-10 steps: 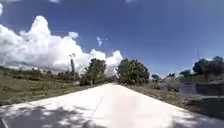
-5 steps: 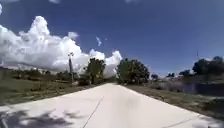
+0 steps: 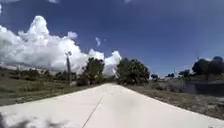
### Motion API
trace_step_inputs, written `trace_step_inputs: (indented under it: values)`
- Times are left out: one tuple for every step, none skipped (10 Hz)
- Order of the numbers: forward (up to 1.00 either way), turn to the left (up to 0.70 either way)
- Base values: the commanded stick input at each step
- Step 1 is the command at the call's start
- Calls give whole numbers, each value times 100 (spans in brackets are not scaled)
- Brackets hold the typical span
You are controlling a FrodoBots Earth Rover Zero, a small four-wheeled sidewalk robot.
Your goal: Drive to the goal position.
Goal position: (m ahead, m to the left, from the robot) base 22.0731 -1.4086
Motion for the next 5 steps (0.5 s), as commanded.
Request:
trace_step_inputs:
  values:
    - [85, 0]
    - [85, 0]
    - [85, 0]
    - [85, 0]
    - [85, 0]
